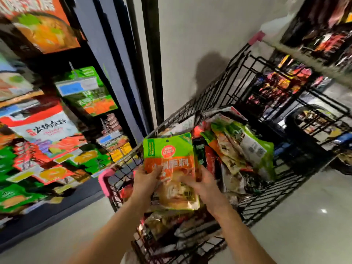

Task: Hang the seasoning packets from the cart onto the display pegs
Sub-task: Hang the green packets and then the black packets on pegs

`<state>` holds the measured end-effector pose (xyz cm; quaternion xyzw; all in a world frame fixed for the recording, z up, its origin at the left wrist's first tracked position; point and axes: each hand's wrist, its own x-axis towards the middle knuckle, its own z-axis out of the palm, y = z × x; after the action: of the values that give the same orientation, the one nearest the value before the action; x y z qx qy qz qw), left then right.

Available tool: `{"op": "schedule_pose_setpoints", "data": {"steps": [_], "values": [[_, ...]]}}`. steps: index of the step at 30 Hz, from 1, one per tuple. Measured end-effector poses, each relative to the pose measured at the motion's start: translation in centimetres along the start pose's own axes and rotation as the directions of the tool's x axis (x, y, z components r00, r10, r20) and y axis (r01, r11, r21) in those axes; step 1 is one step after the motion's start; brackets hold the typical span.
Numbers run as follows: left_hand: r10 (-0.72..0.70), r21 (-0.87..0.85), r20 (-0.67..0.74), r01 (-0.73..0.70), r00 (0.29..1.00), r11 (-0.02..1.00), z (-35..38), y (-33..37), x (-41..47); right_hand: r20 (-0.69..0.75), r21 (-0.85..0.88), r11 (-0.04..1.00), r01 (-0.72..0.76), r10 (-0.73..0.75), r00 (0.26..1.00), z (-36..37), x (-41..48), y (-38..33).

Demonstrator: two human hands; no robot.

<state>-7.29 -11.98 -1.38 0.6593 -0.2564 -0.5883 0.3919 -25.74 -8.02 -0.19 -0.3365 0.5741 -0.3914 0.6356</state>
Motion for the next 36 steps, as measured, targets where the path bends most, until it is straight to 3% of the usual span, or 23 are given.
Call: {"op": "schedule_pose_setpoints", "data": {"steps": [2, 3, 5, 7, 9, 11, 12, 13, 14, 15, 16, 20, 24, 27, 32, 36], "values": [[-0.005, -0.021, -0.102, 0.003, 0.995, 1.0, 1.7, 0.0, -0.7, -0.048, -0.04, 0.999, 0.003, -0.005, 0.999, -1.3, 1.4, -0.1], [-0.048, -0.062, -0.088, 0.043, 0.995, 0.997, 2.4, 0.1, -1.0, -0.07, -0.035, 0.999, -0.002, -0.001, 0.998, -2.2, 2.1, 0.0], [-0.123, -0.159, 0.081, 0.134, 0.989, 0.978, 3.3, 0.7, -2.1, -0.071, -0.001, 1.0, -0.012, 0.012, 0.997, -4.2, 3.0, 0.1], [-0.201, -0.162, 0.311, 0.26, 0.929, 0.952, 3.8, 0.6, -3.1, -0.015, 0.052, 0.999, -0.014, 0.015, 1.0, -5.4, 3.3, -0.1], [-0.206, -0.114, 0.353, 0.261, 0.912, 0.959, 3.9, -0.4, -3.6, 0.055, 0.04, 0.998, -0.041, 0.039, 0.998, -6.1, 3.0, 0.2], [-0.138, -0.105, 0.276, 0.172, 0.951, 0.979, 3.2, -1.9, -3.5, 0.077, -0.11, 0.991, -0.079, 0.088, 0.993, -6.8, 2.7, 0.6], [-0.108, -0.096, 0.247, 0.136, 0.963, 0.986, 2.6, -2.7, -3.1, 0.065, -0.29, 0.953, -0.083, 0.106, 0.992, -7.2, 2.4, 0.6], [-0.094, -0.077, 0.216, 0.113, 0.972, 0.991, 2.0, -3.3, -2.9, 0.054, -0.547, 0.835, -0.064, 0.112, 0.992, -8.0, 2.3, 1.0], [-0.081, -0.07, 0.177, 0.095, 0.981, 0.993, 1.2, -3.9, -2.7, 0.028, -0.788, 0.615, -0.032, 0.088, 0.996, -9.3, 2.0, 1.6], [-0.077, -0.077, 0.138, 0.088, 0.987, 0.993, 0.2, -4.5, -2.4, 0.008, -0.923, 0.385, -0.004, 0.03, 1.0, -10.7, 1.5, 1.8], [-0.073, -0.084, 0.116, 0.083, 0.991, 0.993, -0.5, -5.1, -2.2, -0.008, -0.964, 0.266, 0.0, -0.029, 1.0, -12.0, 0.9, 2.1], [-0.038, -0.08, 0.133, 0.049, 0.99, 0.996, -2.8, -7.8, -3.0, -0.103, -0.957, 0.286, -0.052, -0.166, 0.981, -14.4, -2.1, 1.6], [-0.083, -0.093, 0.097, 0.092, 0.992, 0.991, -4.8, -9.9, -4.4, -0.145, -0.986, 0.129, -0.103, -0.37, 0.918, -14.5, -4.8, 3.3], [-0.031, -0.115, 0.13, 0.046, 0.991, 0.992, -6.1, -10.1, -4.4, -0.063, -0.997, -0.006, -0.079, -0.558, 0.828, -14.4, -7.2, 6.4], [0.011, -0.166, 0.134, 0.011, 0.991, 0.986, -8.3, -10.8, -3.6, -0.088, -0.994, 0.016, -0.104, -0.674, 0.733, -12.0, -7.6, 8.2], [0.042, -0.134, 0.173, -0.018, 0.984, 0.991, -11.2, -11.1, -3.3, -0.114, -0.99, 0.015, -0.142, -0.68, 0.724, -9.2, -8.5, 9.2]]}}
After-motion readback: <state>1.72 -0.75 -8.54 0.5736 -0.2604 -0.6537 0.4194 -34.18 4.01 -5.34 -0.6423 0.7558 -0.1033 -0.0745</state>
